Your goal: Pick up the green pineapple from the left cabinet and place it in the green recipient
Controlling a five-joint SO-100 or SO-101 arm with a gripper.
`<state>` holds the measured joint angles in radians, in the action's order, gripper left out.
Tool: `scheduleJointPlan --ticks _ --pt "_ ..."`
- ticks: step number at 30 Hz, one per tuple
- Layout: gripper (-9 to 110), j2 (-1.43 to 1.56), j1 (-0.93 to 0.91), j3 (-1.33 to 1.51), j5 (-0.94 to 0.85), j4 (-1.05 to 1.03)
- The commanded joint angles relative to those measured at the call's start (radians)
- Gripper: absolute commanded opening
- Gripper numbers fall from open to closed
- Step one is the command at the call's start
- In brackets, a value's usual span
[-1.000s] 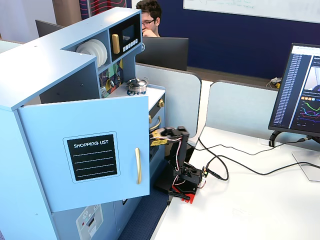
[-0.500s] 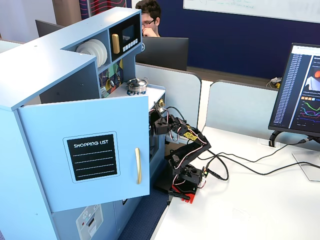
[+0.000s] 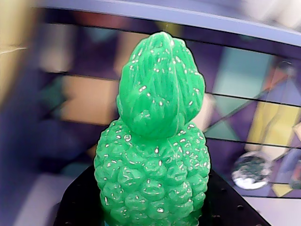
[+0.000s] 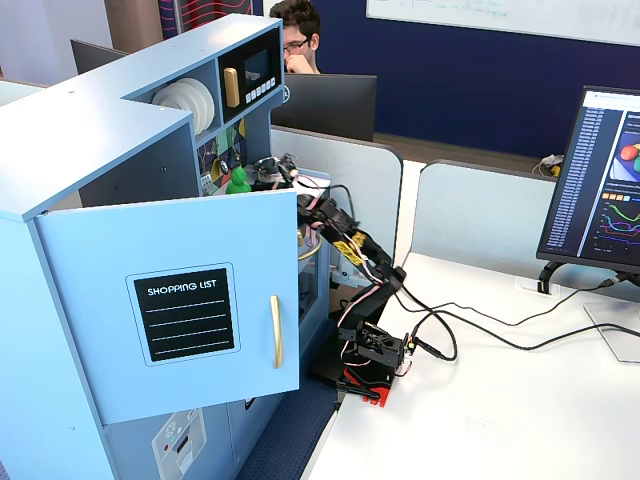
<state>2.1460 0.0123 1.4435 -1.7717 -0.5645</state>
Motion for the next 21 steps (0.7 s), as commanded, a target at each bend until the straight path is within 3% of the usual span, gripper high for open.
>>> scheduleJointPlan --ticks 1,9,11,14,21 --pt "0 -0.176 -0.041 -0.173 0.017 0.091" --pt "2 -0.420 -0.018 -0.341 0.009 0.135" --pt "10 -0.472 -0.017 -0.396 0.041 0.135" --pt "31 -0.520 -0.025 -0.449 0.086 0.124" --pt "45 -0.511 -0.026 -0.434 0.127 0.135"
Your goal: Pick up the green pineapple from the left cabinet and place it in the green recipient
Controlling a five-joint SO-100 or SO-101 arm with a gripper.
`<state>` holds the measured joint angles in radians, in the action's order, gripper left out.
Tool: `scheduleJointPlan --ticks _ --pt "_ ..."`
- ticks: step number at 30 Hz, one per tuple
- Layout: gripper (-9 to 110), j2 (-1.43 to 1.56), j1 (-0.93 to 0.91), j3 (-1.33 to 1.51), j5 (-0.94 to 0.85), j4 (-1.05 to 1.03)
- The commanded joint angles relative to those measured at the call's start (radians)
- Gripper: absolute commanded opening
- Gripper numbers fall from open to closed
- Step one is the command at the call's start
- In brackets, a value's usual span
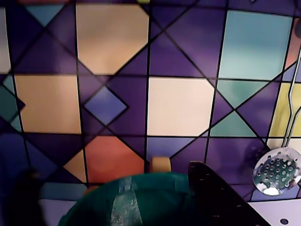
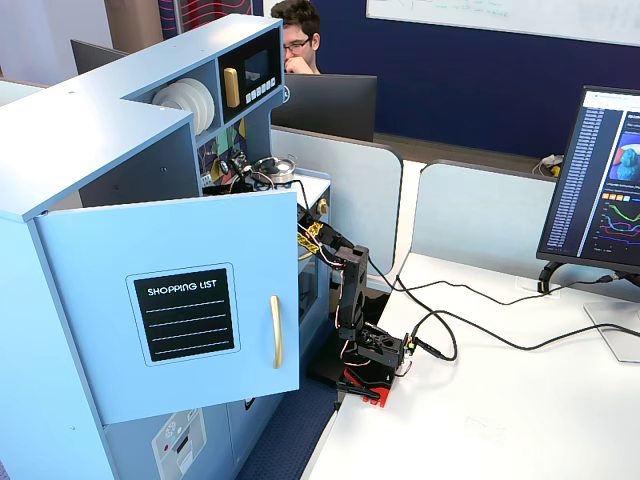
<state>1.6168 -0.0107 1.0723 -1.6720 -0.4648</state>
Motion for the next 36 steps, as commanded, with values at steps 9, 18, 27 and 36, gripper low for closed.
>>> scheduleJointPlan --ticks 9,18,27,36 --pt "46 0.460 0.009 0.342 0.069 -0.061" --pt "45 1.065 -0.018 1.057 0.080 -0.196" --pt "43 1.466 -0.008 1.615 0.091 -0.319" --pt "39 1.560 0.000 1.885 0.206 -0.522"
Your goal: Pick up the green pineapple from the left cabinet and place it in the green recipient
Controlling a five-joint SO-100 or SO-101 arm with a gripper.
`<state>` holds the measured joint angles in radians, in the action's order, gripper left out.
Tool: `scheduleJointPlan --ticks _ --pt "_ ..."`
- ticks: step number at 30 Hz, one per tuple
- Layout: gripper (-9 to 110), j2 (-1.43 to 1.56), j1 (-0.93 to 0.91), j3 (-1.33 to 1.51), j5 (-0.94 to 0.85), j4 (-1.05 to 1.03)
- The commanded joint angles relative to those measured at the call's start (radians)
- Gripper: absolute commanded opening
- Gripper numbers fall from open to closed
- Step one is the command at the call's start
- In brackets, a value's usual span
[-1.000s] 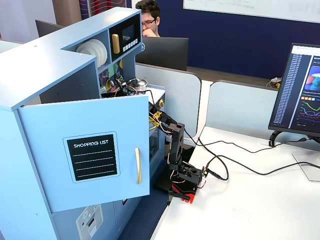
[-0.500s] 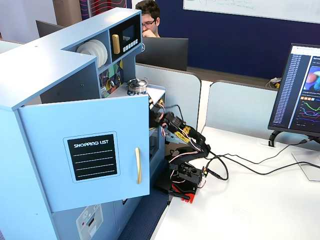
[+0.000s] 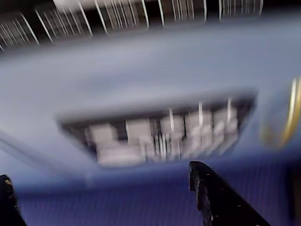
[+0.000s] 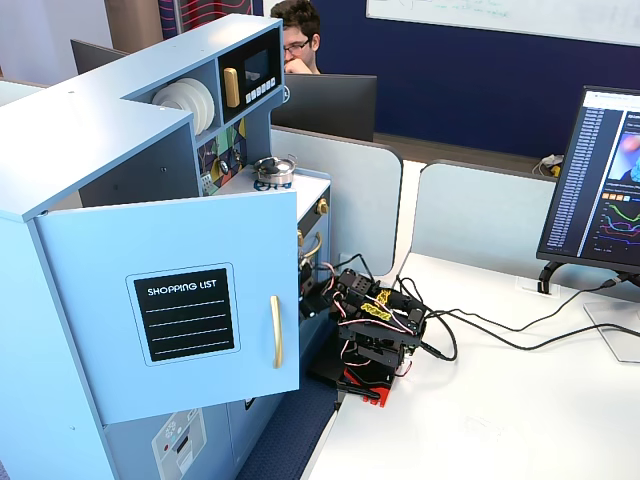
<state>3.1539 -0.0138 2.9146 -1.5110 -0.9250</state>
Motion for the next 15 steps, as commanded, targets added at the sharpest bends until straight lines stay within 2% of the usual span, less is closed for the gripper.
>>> scheduleJointPlan --ticks 1,4,9,15 --pt "36 0.023 0.009 0.057 0.049 -0.100" --pt "27 0.023 0.041 0.081 0.084 -0.215" --pt "5 0.023 0.051 0.083 0.156 -0.377" --pt "0 0.023 0.057 0.083 0.095 -0.538"
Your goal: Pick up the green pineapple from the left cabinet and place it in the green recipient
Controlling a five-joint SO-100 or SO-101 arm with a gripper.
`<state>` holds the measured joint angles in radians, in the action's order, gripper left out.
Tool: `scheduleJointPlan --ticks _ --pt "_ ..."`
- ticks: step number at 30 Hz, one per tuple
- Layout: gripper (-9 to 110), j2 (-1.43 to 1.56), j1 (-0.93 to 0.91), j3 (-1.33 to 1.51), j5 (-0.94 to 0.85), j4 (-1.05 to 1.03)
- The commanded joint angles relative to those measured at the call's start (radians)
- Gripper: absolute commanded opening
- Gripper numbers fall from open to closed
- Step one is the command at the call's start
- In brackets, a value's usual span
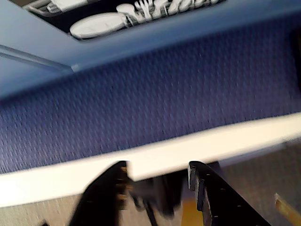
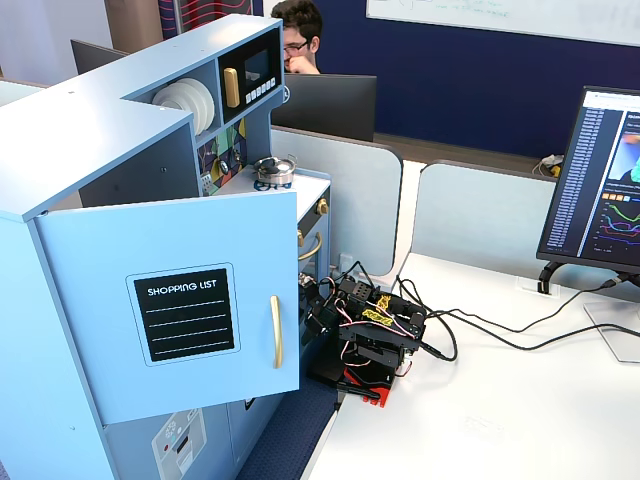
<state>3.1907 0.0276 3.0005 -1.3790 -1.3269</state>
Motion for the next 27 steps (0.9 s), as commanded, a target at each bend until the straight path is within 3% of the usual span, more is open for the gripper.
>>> scheduleJointPlan --ticks 1,6,9,27 --pt "0 -0.014 0.015 -0.003 -0.054 -0.167" --pt "1 -0.014 0.011 -0.003 -0.092 -0.198" --pt "9 -0.014 0.012 -0.003 -0.133 -0.204" --pt "10 -0.014 0.012 -0.003 -0.133 -0.204"
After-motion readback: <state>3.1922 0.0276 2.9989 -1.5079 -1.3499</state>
